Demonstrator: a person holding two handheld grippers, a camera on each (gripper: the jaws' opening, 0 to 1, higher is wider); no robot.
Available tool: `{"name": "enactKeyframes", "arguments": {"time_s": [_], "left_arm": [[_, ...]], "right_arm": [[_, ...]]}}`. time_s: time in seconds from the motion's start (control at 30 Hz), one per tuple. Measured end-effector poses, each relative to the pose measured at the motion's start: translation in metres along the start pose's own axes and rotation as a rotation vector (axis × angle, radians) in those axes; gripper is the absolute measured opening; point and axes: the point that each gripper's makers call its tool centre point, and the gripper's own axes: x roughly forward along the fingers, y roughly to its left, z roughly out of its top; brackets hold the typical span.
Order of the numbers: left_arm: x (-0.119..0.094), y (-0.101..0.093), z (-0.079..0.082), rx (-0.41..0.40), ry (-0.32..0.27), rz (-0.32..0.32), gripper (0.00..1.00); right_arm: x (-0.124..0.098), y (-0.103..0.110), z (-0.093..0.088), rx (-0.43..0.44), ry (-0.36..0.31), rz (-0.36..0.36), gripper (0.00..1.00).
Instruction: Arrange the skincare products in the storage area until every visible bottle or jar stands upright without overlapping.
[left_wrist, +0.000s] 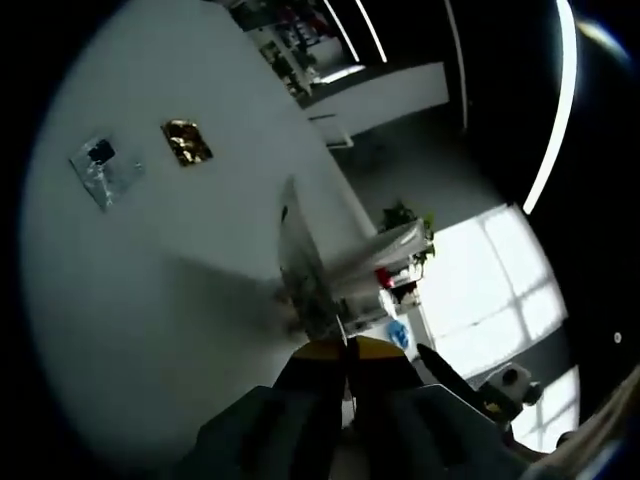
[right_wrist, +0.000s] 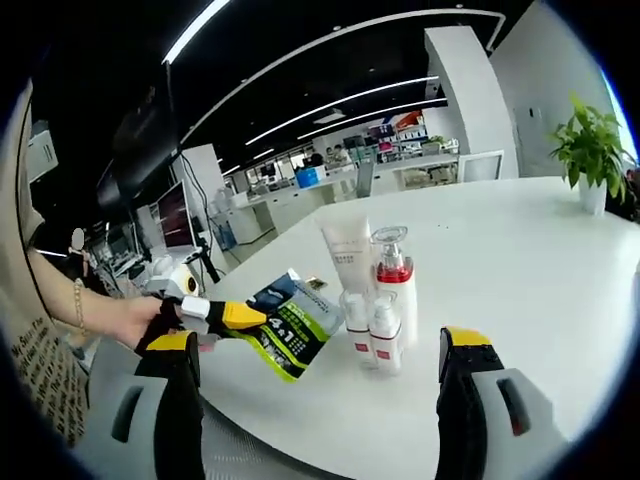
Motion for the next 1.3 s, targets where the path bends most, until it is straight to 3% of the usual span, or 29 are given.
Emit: {"name": "enactKeyframes", "arguments": {"time_s": [0.07,0.1,0.2,0.3,0.43,0.6,0.73,1.07,1.3], "left_arm": [[0.002,0.005,-0.003,0.004,0.012,0.014,0.00],[0.003,0.007,-0.004,0.005,0.018,0.018,0.00],[0.007,0.013,-0.008,0.015,0.035,0.030,0.00],[0.009,0.020,-0.011,0.029,0.042,0.052,0.00],[0.009,0.031,-0.013,0.039,0.040,0.098,0.00],[0.005,0.054,-0.020,0.097,0.064,0.217,0.00],[0.005,0.055,-0.021,0.094,0.052,0.228,0.00],[0.001,0.065,-0.022,0.237,0.098,0.296,0.04],[-0.005,0.074,-0.021,0.418,0.161,0.362,0.11]], "right_arm": [[0.000,0.004,-0.012,-0.009,0.049,0.010,1.00],[0.000,0.002,-0.011,-0.044,0.050,0.004,1.00],[-0.001,-0.001,-0.010,-0.008,0.036,0.002,1.00],[-0.003,-0.006,-0.016,-0.027,0.060,-0.021,1.00],[-0.003,-0.005,-0.019,-0.042,0.073,-0.019,1.00],[-0.004,-0.008,-0.020,-0.022,0.074,-0.023,1.00],[-0.005,-0.011,-0.020,-0.002,0.068,-0.033,1.00],[-0.004,-0.009,-0.023,-0.021,0.088,-0.026,1.00],[-0.004,-0.009,-0.024,-0.016,0.092,-0.026,1.00]]}}
